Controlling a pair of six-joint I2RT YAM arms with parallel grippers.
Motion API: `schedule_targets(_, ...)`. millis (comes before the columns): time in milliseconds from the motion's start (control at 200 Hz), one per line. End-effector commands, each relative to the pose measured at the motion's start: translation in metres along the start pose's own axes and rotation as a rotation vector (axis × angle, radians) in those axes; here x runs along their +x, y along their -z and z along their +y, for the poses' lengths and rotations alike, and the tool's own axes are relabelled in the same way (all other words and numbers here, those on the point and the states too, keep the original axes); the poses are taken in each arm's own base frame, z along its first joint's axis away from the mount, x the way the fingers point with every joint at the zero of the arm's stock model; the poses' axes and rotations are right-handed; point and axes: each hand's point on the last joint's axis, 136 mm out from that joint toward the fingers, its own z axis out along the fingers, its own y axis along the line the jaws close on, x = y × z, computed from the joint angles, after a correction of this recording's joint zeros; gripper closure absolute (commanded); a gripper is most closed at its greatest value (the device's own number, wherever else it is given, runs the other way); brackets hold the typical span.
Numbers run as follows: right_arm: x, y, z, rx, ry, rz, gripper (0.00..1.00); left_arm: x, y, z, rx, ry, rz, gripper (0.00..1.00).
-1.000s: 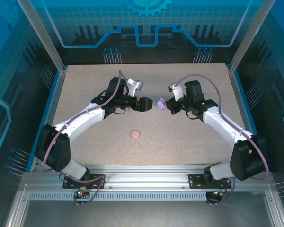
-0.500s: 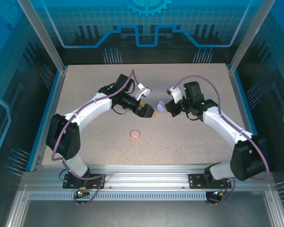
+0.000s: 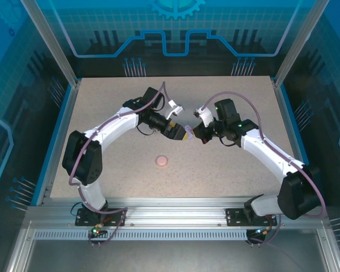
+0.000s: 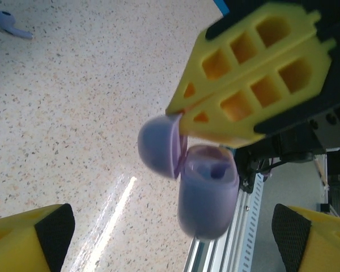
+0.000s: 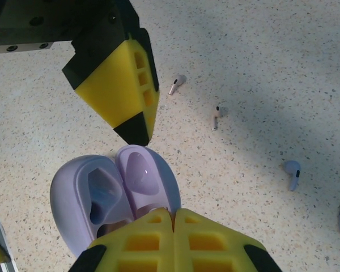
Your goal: Insert the wireless bluetooth earbuds into the charging case
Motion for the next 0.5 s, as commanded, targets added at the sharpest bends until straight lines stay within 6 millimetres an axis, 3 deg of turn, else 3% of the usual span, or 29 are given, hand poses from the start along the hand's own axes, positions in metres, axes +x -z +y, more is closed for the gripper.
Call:
schedule_targets(0,-0.0087,0.0024,0.0080,-0.018,0.029,-0.009,1.00,-0.0051,0.0033,-0.0097,0.057,-0.016,0.006,0.12)
schedule_targets(160,-0.0105,0.0008,0.0079,-0.015,0.034,-0.010,1.00,-0.0048,0.0014,-0.0099,0.076,-0.008,0.020,0.26)
schedule_targets(495,-0.0107,0.0002,0.0066,-0.009,0.034,-0.008,1.00,-0.0049,-0.0013,-0.0106,0.101,0.002,0.024,0.35)
